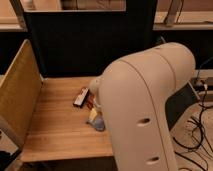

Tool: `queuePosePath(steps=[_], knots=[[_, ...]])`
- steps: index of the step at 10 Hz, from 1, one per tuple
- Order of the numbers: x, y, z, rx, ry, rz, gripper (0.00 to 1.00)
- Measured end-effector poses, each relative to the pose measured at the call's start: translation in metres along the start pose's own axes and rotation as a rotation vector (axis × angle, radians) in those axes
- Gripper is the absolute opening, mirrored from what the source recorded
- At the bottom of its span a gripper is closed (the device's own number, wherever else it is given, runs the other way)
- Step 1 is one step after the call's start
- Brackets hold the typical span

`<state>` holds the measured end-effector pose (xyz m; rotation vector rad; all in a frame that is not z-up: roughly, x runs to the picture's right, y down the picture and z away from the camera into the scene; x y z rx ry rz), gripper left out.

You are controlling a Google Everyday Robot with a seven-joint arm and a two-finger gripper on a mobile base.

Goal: Wipe the white sponge on the table

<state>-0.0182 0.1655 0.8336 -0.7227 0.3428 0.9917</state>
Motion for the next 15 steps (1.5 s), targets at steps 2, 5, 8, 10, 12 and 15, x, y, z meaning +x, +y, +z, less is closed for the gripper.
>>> queuePosePath(steps=[2, 5, 8, 10, 12, 15], knots=[[-0.003, 0.011, 0.014, -0.044, -0.001, 0.003, 0.80], [-0.013, 0.023, 0.022, -0.062, -0.007, -0.028, 0.80], [-0.009, -0.005, 0.020, -0.004, 0.008, 0.033, 0.80], [-0.001, -0.023, 0.023, 0.016, 0.027, 0.087, 0.80], [-0.001, -0.025, 0.027, 0.015, 0.034, 0.109, 0.80], [-0.006, -0.016, 0.026, 0.005, 0.025, 0.104, 0.57]])
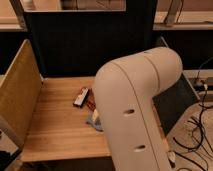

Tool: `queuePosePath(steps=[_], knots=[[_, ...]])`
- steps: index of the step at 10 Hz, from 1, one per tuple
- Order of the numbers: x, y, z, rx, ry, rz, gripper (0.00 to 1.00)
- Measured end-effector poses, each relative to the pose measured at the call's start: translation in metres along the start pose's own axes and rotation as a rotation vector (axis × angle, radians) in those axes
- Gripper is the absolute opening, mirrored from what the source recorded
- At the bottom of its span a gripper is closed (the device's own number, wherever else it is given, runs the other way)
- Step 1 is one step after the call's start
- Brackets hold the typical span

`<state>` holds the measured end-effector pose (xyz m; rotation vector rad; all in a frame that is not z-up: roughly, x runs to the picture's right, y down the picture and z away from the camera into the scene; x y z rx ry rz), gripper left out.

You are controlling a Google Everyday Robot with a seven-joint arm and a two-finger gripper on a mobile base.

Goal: Wipe the white sponge on the table

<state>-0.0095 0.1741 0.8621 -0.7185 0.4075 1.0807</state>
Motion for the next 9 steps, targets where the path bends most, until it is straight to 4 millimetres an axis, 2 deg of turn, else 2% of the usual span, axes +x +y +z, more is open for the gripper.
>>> queuePosePath(steps=[2, 4, 5, 9], knots=[[-0.002, 0.013, -0.005, -0.007, -0.010, -0.025, 0.34], [-0.001, 0.022, -0.006, -0.016, -0.012, -0.045, 0.17], [0.000, 0.028, -0.003, -0.025, -0.006, -0.059, 0.12], [0.001, 0.042, 0.011, -0.063, 0.018, -0.095, 0.11]])
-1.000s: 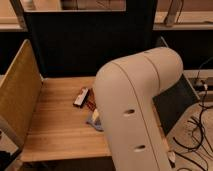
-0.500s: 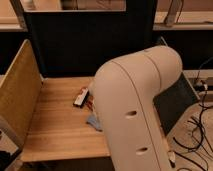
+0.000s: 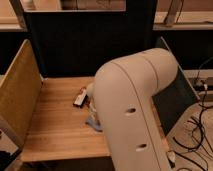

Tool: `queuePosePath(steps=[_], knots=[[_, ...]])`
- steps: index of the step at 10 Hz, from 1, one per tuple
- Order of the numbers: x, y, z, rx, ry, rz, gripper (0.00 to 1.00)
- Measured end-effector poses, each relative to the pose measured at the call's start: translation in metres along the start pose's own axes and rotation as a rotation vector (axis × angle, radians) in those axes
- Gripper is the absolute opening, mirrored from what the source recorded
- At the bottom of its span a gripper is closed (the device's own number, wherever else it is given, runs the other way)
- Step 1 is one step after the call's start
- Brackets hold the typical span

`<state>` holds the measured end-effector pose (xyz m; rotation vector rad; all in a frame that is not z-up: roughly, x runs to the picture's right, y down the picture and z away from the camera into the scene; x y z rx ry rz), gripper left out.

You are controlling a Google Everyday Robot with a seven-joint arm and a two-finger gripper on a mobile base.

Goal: Wipe the white sponge on the table

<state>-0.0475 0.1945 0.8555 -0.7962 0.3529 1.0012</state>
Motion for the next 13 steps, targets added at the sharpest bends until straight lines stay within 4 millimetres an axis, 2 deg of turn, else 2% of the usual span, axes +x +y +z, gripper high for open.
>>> queuePosePath(steps=[6, 13], knots=[[-0.010, 0.008, -0.009, 0.003, -0.029, -0.043, 0.11], [-0.005, 0.027, 0.012, -0.031, 0.015, -0.091, 0.11]])
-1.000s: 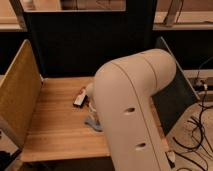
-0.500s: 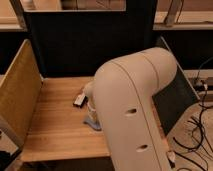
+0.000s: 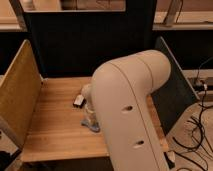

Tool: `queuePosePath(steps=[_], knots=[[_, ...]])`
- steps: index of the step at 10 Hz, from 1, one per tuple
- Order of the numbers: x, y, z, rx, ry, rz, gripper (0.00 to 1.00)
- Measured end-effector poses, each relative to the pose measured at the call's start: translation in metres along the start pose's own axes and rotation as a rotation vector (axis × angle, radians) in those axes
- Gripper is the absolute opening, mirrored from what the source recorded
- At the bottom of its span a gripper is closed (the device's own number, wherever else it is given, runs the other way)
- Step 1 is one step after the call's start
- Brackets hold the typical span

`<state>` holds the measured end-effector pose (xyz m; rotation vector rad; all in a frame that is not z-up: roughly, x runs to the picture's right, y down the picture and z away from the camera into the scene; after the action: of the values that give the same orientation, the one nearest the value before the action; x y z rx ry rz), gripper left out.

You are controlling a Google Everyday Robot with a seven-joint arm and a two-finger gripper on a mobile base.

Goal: Wipe the white sponge on the table

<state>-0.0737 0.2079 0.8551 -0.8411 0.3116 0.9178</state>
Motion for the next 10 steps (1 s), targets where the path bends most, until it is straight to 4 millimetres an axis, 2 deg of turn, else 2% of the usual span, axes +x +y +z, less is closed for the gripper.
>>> queuePosePath(steps=[1, 3, 5, 7, 10], knots=[[0.006, -0.005, 0.001, 0.014, 0.020, 0.008, 0.11], [0.026, -0.034, 0.000, 0.067, 0.072, 0.063, 0.11], [0.036, -0.057, -0.002, 0.116, 0.113, 0.107, 0.11], [0.033, -0.078, -0.003, 0.163, 0.131, 0.133, 0.11], [0.013, -0.086, -0.001, 0.192, 0.116, 0.124, 0.11]])
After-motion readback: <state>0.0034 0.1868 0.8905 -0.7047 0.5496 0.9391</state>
